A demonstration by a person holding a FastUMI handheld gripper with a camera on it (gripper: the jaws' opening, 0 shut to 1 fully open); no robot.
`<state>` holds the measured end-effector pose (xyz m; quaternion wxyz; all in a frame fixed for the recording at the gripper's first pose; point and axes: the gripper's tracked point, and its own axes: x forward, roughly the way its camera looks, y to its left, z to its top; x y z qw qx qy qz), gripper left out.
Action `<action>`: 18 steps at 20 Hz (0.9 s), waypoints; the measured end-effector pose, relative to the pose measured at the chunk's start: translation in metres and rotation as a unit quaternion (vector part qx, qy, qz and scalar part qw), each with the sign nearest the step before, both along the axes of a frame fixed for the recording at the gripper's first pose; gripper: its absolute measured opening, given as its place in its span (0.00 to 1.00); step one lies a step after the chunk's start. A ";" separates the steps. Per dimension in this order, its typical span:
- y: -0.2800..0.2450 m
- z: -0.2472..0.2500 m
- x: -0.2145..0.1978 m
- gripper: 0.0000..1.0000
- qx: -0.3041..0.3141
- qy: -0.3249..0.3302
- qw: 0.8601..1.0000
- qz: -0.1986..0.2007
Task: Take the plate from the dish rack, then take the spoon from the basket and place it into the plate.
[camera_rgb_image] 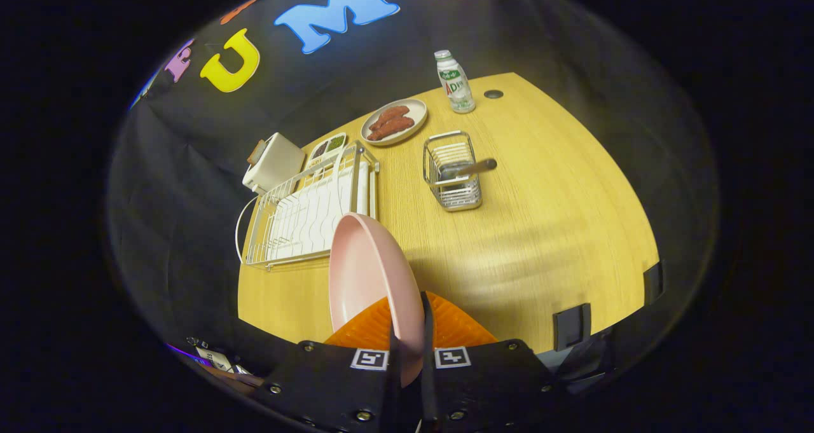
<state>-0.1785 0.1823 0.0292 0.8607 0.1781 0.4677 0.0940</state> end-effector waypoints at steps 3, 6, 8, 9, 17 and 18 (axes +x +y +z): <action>0.003 -0.030 -0.002 0.12 0.029 0.019 0.999 0.011; 0.007 -0.052 0.001 0.12 0.055 0.039 0.998 0.020; 0.010 -0.066 0.005 0.12 0.070 0.050 0.996 0.031; 0.012 -0.072 0.008 0.12 0.076 0.051 0.995 0.039; 0.012 -0.113 0.031 0.12 0.134 0.062 0.986 0.081; 0.011 -0.115 0.032 0.12 0.141 0.063 0.985 0.077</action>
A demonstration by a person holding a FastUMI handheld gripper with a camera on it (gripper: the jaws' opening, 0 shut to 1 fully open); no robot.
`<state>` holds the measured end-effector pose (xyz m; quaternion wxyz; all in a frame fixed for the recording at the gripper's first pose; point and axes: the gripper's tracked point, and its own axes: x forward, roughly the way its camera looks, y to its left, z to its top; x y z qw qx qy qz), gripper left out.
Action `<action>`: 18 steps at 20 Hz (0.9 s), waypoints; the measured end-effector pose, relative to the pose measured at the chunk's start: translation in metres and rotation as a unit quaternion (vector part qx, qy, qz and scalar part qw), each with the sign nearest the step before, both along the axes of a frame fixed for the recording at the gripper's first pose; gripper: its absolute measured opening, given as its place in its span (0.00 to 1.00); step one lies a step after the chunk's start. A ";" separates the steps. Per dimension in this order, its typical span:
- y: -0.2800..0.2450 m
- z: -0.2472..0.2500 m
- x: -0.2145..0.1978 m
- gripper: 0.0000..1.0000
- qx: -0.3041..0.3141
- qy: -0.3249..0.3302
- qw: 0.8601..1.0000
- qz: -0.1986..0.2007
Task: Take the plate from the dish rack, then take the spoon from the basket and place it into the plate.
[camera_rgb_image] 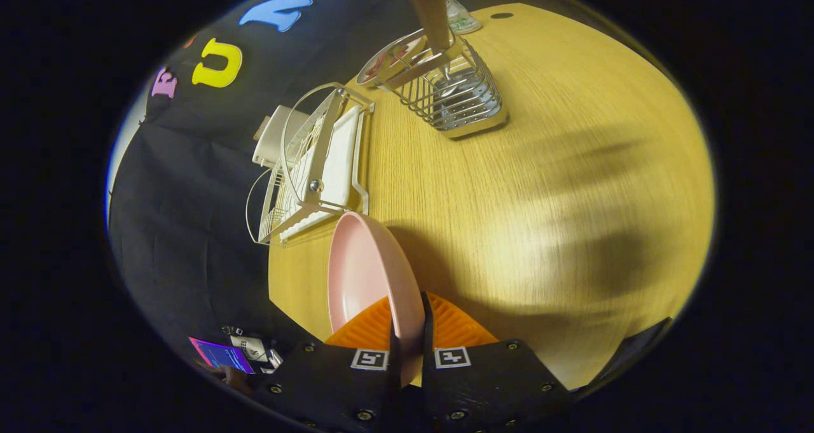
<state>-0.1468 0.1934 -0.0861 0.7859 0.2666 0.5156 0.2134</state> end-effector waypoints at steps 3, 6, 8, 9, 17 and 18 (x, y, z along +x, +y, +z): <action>-0.007 -0.007 0.006 0.18 -0.016 -0.007 1.000 -0.004; -0.014 -0.010 0.005 0.23 -0.052 -0.015 0.999 0.009; -0.024 -0.009 0.007 0.29 -0.081 -0.033 0.996 0.014; -0.029 -0.005 0.007 0.37 -0.093 -0.043 0.995 0.014; -0.089 0.065 0.030 0.52 -0.220 -0.222 0.949 -0.046; -0.095 0.076 0.035 0.52 -0.233 -0.247 0.939 -0.055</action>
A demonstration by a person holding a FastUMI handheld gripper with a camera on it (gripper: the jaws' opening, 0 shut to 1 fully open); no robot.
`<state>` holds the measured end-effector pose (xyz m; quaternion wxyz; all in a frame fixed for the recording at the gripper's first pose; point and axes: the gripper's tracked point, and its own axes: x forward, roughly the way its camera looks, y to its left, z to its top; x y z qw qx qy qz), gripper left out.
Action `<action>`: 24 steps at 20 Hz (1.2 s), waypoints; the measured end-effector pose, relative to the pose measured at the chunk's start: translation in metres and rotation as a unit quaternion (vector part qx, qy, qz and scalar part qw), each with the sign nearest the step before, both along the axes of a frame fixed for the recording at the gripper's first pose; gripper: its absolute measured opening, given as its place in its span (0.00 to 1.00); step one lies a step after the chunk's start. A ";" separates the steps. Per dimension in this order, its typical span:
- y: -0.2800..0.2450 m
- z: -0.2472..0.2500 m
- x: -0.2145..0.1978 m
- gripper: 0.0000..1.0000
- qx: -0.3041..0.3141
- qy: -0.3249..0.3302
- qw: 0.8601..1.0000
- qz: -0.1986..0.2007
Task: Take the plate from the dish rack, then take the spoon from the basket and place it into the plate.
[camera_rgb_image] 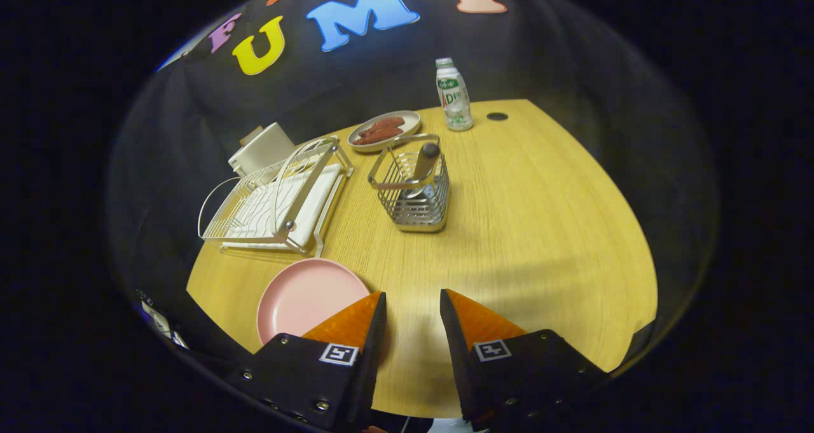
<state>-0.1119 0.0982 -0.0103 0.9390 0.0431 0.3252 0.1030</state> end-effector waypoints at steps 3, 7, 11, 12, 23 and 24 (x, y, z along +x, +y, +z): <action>-0.009 0.041 0.013 0.52 -0.015 -0.095 0.995 -0.013; -0.015 0.080 0.022 0.52 -0.046 -0.205 0.978 -0.009; -0.009 0.085 0.036 0.52 -0.067 -0.251 0.966 0.001; -0.009 0.084 0.039 0.52 -0.063 -0.257 0.964 -0.002; -0.003 0.076 0.088 0.52 -0.037 -0.285 0.958 -0.019; -0.002 0.073 0.093 0.52 -0.036 -0.284 0.958 -0.020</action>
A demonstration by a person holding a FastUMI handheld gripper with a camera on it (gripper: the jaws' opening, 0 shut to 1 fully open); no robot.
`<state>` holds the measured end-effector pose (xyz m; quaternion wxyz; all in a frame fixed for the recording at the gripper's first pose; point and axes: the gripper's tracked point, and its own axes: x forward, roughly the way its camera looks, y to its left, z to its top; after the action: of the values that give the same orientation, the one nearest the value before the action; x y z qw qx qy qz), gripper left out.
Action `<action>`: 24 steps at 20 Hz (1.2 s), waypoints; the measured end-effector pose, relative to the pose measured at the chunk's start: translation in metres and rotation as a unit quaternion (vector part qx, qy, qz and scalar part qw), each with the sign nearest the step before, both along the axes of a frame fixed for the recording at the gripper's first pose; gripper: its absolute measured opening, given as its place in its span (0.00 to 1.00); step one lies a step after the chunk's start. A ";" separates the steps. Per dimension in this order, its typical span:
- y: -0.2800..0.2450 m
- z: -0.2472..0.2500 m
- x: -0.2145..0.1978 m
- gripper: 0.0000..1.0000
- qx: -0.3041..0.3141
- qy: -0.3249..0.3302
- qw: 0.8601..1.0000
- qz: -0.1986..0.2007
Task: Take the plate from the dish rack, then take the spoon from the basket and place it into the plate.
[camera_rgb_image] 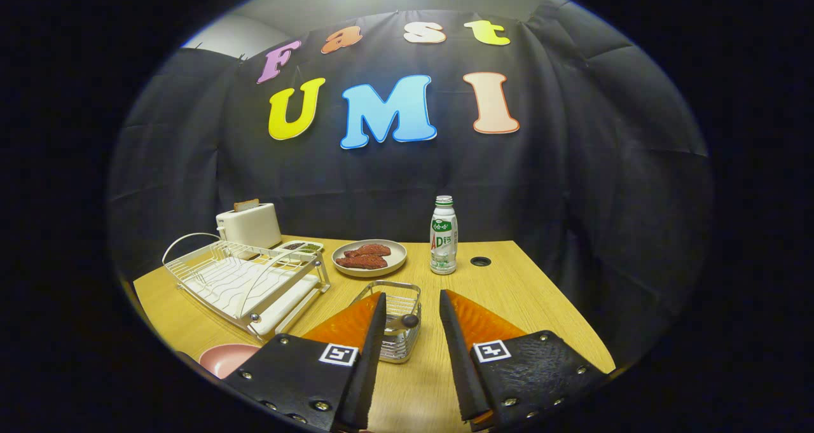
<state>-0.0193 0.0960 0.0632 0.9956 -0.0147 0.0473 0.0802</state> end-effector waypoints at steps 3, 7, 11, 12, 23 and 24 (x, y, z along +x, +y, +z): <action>0.003 -0.007 0.011 0.52 0.010 0.007 1.000 -0.002; 0.005 -0.015 0.025 0.43 0.026 0.007 1.000 -0.009; 0.008 -0.018 0.040 0.31 0.042 0.010 0.999 -0.020; 0.007 -0.019 0.041 0.25 0.044 0.014 0.999 -0.021; 0.021 -0.006 0.042 0.08 0.045 0.070 0.996 -0.022; 0.019 -0.002 0.044 0.08 0.039 0.070 0.997 -0.024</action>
<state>0.0248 0.1149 0.0608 0.9913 0.0308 0.1140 0.0587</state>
